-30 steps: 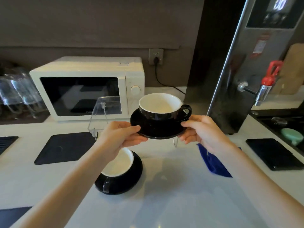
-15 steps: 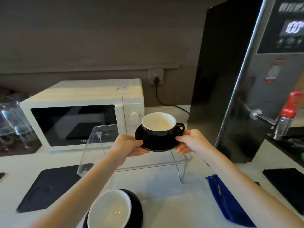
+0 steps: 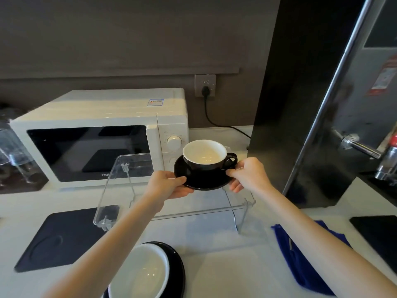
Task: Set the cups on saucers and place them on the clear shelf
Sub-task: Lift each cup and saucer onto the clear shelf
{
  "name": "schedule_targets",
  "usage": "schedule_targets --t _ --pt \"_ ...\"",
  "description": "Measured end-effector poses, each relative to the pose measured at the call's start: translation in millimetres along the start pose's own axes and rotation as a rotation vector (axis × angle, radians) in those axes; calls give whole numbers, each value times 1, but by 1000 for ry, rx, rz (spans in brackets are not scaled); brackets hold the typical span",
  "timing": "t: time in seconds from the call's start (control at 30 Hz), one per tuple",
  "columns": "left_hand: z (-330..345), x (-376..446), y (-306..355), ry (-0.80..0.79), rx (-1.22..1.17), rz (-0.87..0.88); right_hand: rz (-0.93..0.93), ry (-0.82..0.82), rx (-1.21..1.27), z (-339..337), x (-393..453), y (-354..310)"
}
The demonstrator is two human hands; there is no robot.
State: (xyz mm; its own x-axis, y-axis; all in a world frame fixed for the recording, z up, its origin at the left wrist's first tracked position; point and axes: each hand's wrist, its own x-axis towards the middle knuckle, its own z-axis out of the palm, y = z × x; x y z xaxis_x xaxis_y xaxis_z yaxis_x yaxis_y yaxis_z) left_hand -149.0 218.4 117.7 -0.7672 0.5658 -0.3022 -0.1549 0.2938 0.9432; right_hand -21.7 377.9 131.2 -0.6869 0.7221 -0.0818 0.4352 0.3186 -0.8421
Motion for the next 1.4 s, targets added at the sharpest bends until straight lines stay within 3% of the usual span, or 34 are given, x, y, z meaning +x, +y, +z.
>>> schedule_targets --t 0.33,0.67,0.93,1.07,1.2,1.4 --pt "-16 -26 4 8 160 109 1 -52 -104 -18 -21 -9" --pt "-59 -99 -20 22 609 414 -253 -158 -273 4 -109 -18" --pt "-106 -140 -105 278 833 373 -231 -313 -354 84 -157 42" --pt "-114 -143 -148 322 825 269 -98 -336 -270 116 -158 72" --pt "-115 -143 -177 319 766 36 88 -365 11 138 -164 82" --pt "-103 -147 -182 182 169 -128 222 -395 304 148 -172 73"
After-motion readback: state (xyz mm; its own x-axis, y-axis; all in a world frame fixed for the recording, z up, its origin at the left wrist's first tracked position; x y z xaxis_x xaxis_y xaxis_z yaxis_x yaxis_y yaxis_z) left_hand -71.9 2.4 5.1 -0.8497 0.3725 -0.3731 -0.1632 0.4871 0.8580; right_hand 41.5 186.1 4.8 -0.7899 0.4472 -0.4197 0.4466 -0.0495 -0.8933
